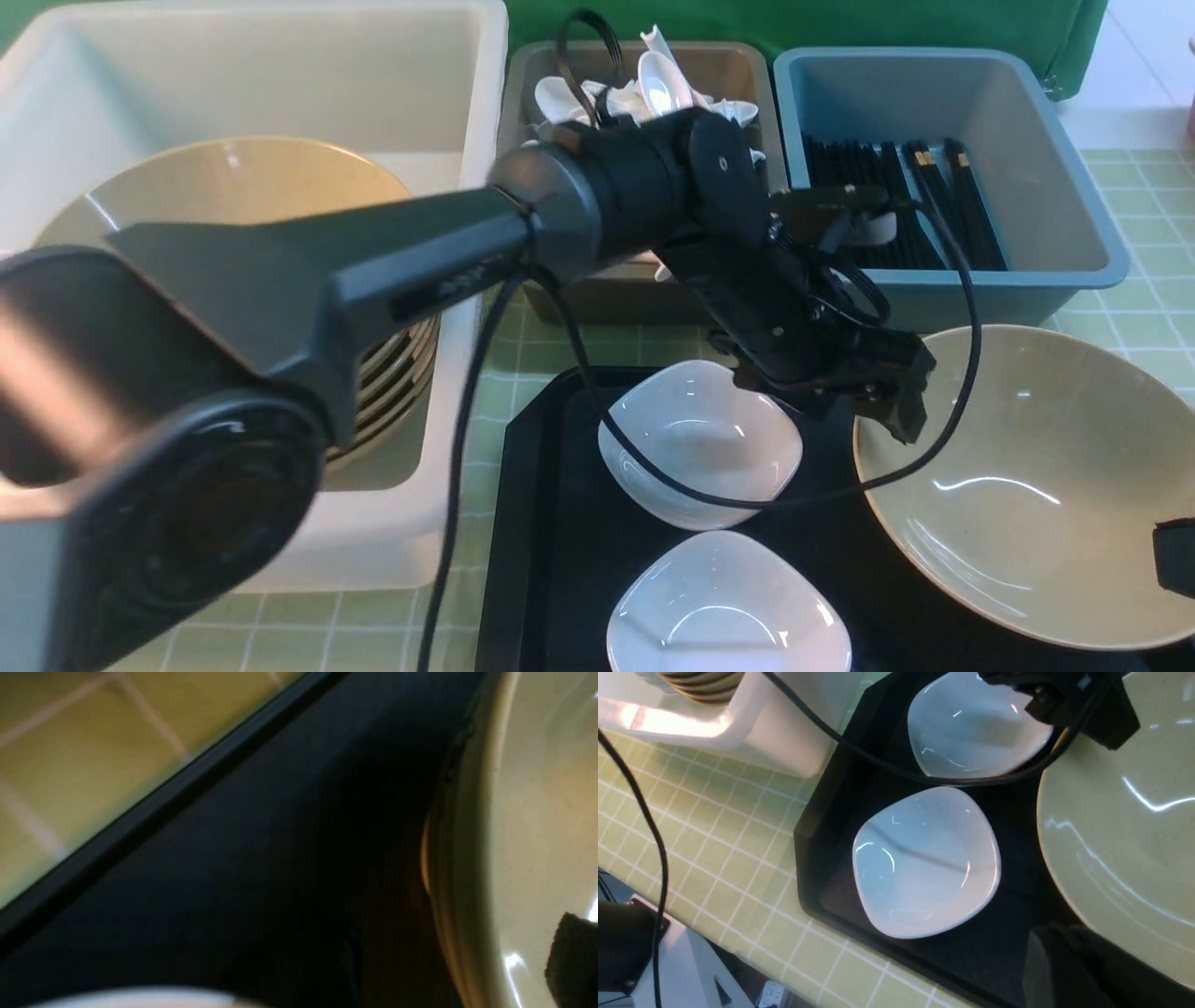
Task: On green table put chopsticks spoon bowls plates into blue grey white boxes.
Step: 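Grasp the large bowl on the tray by its rim, then place the tan bowl onto the bowl stack in the left bin with the left gripper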
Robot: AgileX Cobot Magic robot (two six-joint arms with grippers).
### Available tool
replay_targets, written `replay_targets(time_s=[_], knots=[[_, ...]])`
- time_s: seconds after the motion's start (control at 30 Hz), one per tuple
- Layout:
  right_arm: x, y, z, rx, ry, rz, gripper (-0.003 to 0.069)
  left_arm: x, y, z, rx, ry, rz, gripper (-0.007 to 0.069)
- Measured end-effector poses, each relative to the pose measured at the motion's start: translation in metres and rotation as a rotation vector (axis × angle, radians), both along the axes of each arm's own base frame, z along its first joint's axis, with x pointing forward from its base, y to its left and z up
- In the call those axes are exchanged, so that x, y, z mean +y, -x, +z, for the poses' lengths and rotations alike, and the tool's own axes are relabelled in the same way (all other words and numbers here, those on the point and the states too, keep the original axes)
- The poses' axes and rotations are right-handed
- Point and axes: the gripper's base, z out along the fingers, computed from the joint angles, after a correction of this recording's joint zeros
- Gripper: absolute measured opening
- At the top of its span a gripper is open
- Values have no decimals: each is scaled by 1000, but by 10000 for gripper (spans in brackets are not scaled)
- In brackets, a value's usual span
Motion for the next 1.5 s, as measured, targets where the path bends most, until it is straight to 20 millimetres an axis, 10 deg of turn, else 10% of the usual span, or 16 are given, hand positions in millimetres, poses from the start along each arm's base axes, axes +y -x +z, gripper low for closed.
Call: replay_targets(time_s=[0.3,0.47,0.7,1.1,1.23,1.5], knots=[[-3,-2,-1,-17,34,-13,25,-5,1,-1,-17,65,-68,46],[-3,-2,-1,-43,63,17,27,-5,4,1,1,67,-85,15],[8,5,26,-221,50,226,38,25,0,54,-104,60,-97,17],[27,-7,59,-375,-70,420,47,206,38,216,-309,140,187,17],[47,-24,68,-410,-124,577,52,272,77,228,-353,144,397,17],[106,-66,82,-419,14,727,65,370,116,190,-346,134,919,17]])
